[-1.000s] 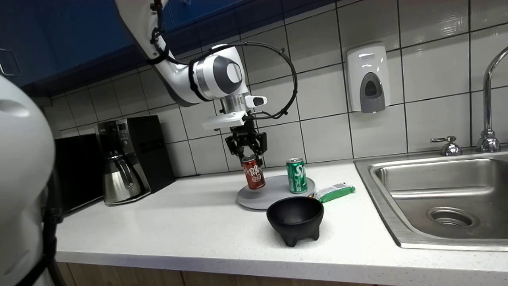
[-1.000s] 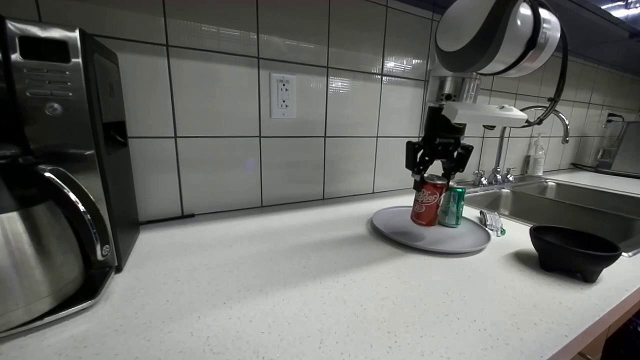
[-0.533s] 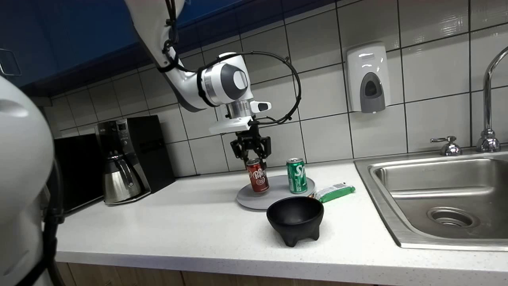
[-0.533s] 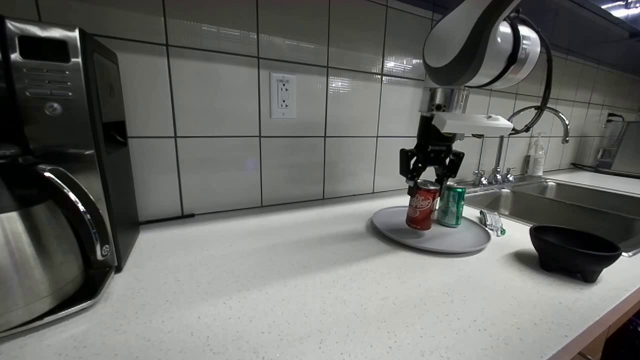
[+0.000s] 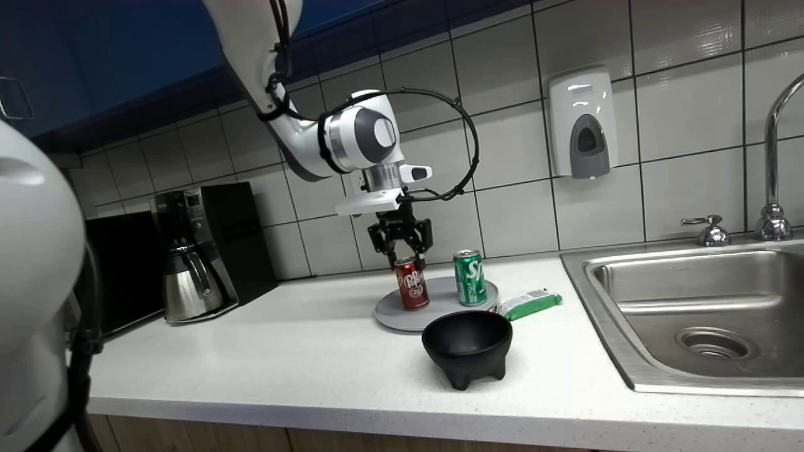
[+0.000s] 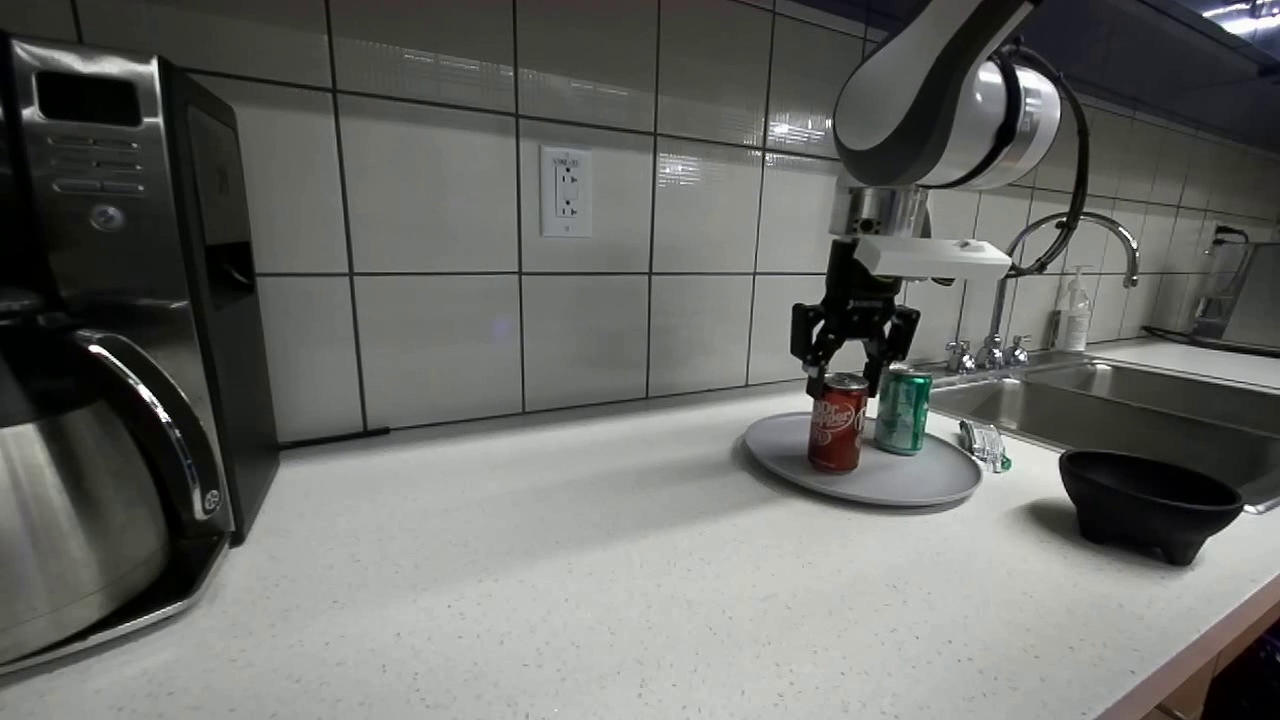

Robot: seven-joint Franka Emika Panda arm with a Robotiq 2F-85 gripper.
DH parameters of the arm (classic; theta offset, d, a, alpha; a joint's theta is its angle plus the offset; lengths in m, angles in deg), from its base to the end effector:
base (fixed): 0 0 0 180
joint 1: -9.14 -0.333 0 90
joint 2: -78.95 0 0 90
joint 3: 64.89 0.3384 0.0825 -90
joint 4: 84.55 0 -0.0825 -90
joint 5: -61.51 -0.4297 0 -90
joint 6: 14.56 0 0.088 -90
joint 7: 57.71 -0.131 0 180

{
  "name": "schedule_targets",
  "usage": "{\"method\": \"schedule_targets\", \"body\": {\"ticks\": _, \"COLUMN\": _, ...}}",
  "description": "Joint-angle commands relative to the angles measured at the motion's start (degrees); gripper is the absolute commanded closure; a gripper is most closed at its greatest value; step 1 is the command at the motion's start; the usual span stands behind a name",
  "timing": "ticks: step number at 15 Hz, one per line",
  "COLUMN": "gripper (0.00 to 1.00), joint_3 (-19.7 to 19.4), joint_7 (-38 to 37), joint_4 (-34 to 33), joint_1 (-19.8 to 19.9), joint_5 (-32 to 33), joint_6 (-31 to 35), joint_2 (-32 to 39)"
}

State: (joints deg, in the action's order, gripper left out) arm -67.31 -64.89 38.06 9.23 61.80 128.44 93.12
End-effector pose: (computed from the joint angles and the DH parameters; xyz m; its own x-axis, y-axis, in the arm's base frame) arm 0.6183 -0.0271 0.2637 0.9808 -0.1617 0.1094 -0.1627 -0.9867 0.0001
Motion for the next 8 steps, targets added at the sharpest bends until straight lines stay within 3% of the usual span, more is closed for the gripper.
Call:
{"method": "schedule_targets", "body": {"ticks": 1, "gripper": 0.00, "joint_3": 0.36, "joint_7": 1.70, "joint_4": -1.83, "joint_1": 0.74, "joint_5": -1.17, "joint_6": -1.72, "joint_2": -0.32}}
{"method": "schedule_targets", "body": {"ticks": 8, "gripper": 0.00, "joint_3": 0.53, "joint_7": 0.67, "joint_4": 0.00, "joint_1": 0.14, "joint_5": -0.80, "joint_6": -0.45, "joint_2": -3.21}}
